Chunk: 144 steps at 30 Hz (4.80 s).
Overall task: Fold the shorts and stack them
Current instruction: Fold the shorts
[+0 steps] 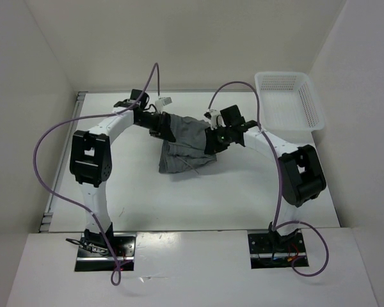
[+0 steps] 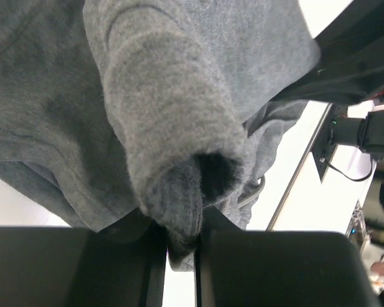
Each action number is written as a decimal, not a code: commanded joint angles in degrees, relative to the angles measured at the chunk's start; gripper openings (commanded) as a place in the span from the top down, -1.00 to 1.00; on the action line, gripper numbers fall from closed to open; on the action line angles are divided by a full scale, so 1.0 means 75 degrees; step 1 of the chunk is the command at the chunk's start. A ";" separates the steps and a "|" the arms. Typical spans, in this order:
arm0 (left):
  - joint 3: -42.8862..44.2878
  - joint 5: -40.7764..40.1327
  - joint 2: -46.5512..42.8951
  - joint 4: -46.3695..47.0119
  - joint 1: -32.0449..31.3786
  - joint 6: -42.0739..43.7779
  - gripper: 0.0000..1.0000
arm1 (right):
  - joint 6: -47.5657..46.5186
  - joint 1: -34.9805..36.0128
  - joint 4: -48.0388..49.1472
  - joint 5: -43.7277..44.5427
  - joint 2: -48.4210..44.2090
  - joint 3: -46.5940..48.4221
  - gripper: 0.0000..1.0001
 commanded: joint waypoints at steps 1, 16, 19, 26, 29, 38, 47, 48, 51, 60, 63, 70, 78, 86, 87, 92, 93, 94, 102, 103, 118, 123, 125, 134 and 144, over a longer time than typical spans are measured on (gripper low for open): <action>0.0604 0.0306 0.0681 0.0256 -0.0145 0.0200 0.75 | -0.0555 -0.0128 -0.0633 0.0504 -0.0264 -0.0250 0.43; 0.3127 -0.0396 0.1739 0.0163 -0.0287 0.0200 0.57 | -0.1047 -0.0480 -0.0528 0.2040 -0.0638 -0.0215 -0.32; 0.2518 -0.0783 0.1563 0.0233 -0.0287 0.0200 0.57 | -0.1304 -0.0480 -0.0528 0.2227 -0.0709 -0.0110 -0.32; 0.2187 -0.1931 0.1657 0.0596 -0.0052 0.0200 -0.71 | -0.1469 -0.0410 -0.0165 0.2403 -0.0512 0.1447 -0.32; 0.2374 -0.2225 0.1471 0.0772 0.0017 0.0200 -1.00 | -0.1761 -0.0012 0.0011 0.2473 -0.0184 0.2104 -0.32; 0.1546 -0.2740 -0.0053 0.0667 0.0732 0.0200 -1.00 | -0.2383 0.1922 0.0925 0.3094 0.0695 0.2305 0.16; -0.0225 -0.1968 -0.0300 0.1312 0.1471 0.0200 -0.78 | -0.2990 0.2730 0.1968 0.4581 0.2020 0.2972 -0.06; -0.0226 -0.1968 -0.0300 0.1312 0.1471 0.0200 -0.78 | -0.3085 0.2731 0.1968 0.4664 0.2172 0.2973 -0.09; -0.0296 -0.1968 -0.0230 0.1312 0.1471 0.0200 -0.78 | -0.3156 0.2871 0.2132 0.4910 0.2313 0.2973 -0.19; -0.0297 -0.1675 -0.0054 0.1312 0.1471 0.0200 -0.78 | -0.3437 0.3083 0.2426 0.5287 0.2712 0.2937 -0.23; -0.0367 -0.1675 -0.0054 0.1312 0.1471 0.0200 -0.78 | -0.3508 0.3083 0.2238 0.5076 0.2712 0.2763 -0.29; -0.0367 -0.1593 0.0016 0.1312 0.1471 0.0200 -0.78 | -0.3285 0.3153 0.2519 0.5483 0.2805 0.2515 -0.31; -0.0367 -0.1593 0.0016 0.1312 0.1471 0.0200 -0.81 | -0.3215 0.3153 0.2474 0.5579 0.3029 0.2656 -0.23; -0.0367 -0.1522 0.0016 0.1312 0.1471 0.0200 -0.81 | -0.3145 0.3153 0.2062 0.4993 0.2666 0.2270 -0.23; -0.0367 -0.1522 0.0016 0.1312 0.1471 0.0200 -0.81 | -0.3226 0.3153 0.1993 0.4889 0.2666 0.2270 -0.23; -0.0367 -0.1522 0.0016 0.1312 0.1471 0.0200 -0.81 | -0.3227 0.3153 0.2167 0.5086 0.2817 0.2410 -0.23; -0.0367 -0.1522 0.0016 0.1312 0.1471 0.0200 -0.81 | -0.3227 0.3153 0.2237 0.5215 0.2818 0.2410 -0.23; -0.0367 -0.1522 0.0016 0.1312 0.1471 0.0200 -0.81 | -0.3227 0.3153 0.2308 0.5413 0.2899 0.2410 -0.23; -0.0437 -0.1522 0.0016 0.1312 0.1471 0.0200 -0.81 | -0.3086 0.3153 0.2870 0.6117 0.2970 0.2481 0.61; -0.0437 -0.1522 0.0016 0.1312 0.1471 0.0200 -0.81 | -0.3086 0.3153 0.2871 0.6118 0.2970 0.2481 0.66; -0.0040 -0.1171 0.0600 0.1242 0.0886 0.0200 -0.85 | -0.3309 0.3153 0.1596 0.5744 0.1284 0.2457 1.00; 0.0650 -0.1334 0.1035 0.1008 0.0535 0.0200 -0.85 | -0.3379 0.3234 0.0868 0.4996 0.0850 0.2223 1.00; 0.0909 -0.1613 0.1304 0.1007 0.0393 0.0200 -0.88 | -0.3379 0.3328 0.0691 0.4795 0.0849 0.2036 1.00; 0.1426 -0.2800 0.1844 0.0913 0.0288 0.0200 -0.65 | -0.3239 0.3657 0.0550 0.3846 0.0779 0.1449 1.00; 0.1496 -0.2800 0.1985 0.0913 0.0288 0.0200 -0.46 | -0.2793 0.3809 0.1136 0.3962 0.2148 0.2256 0.88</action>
